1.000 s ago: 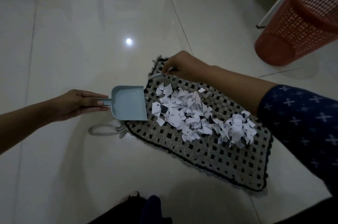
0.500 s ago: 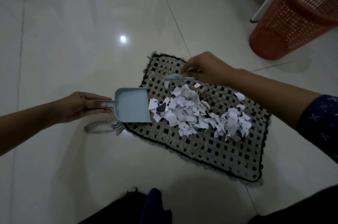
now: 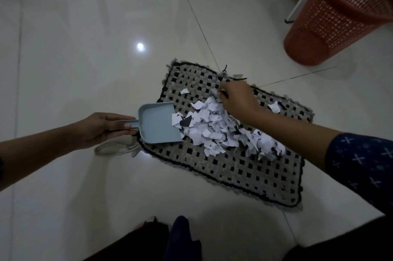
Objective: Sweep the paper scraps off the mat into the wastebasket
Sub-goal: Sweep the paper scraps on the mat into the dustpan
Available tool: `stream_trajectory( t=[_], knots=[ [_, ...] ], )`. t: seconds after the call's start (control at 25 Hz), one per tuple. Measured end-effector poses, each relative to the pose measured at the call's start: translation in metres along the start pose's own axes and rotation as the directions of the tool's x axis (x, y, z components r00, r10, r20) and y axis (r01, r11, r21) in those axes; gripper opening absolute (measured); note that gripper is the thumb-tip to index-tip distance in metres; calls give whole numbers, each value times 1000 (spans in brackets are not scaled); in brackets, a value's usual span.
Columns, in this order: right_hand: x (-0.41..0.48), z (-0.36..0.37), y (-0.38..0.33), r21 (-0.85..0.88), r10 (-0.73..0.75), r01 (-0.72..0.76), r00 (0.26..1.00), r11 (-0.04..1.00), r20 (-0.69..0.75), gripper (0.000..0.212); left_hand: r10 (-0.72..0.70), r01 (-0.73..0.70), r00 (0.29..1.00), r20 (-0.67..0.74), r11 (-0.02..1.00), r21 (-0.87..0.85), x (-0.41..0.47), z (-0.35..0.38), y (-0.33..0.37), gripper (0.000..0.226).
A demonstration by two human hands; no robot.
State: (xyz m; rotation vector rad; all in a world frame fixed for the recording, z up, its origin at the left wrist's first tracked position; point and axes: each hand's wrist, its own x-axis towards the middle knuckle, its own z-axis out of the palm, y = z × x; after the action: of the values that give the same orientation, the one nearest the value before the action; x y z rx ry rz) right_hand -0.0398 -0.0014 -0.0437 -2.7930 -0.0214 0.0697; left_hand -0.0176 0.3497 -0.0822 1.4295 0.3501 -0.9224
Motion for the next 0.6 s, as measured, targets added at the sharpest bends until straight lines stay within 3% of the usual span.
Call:
stream_trajectory(
  t=[0.16, 0.24, 0.32, 0.52, 0.6],
  knots=[
    [-4, 1, -27, 121, 15, -12, 1000, 993, -25, 21, 4, -4, 998, 61, 1000, -2, 1, 8, -1, 26],
    [3, -9, -31, 191, 82, -68, 995, 979, -65, 19, 7, -7, 996, 90, 1000, -1, 3, 13, -3, 43],
    [13, -22, -22, 222, 172, -142, 977, 965, -126, 20, 6, -5, 997, 81, 1000, -14, 7, 20, -6, 45],
    [-8, -28, 21, 4, 271, -272, 958, 962, -98, 24, -6, 14, 997, 82, 996, -94, 12, 39, -11, 29],
    [-23, -21, 20, -7, 274, -275, 959, 961, -69, 25, -12, 19, 997, 74, 995, -99, 15, 43, -12, 29]
  ],
)
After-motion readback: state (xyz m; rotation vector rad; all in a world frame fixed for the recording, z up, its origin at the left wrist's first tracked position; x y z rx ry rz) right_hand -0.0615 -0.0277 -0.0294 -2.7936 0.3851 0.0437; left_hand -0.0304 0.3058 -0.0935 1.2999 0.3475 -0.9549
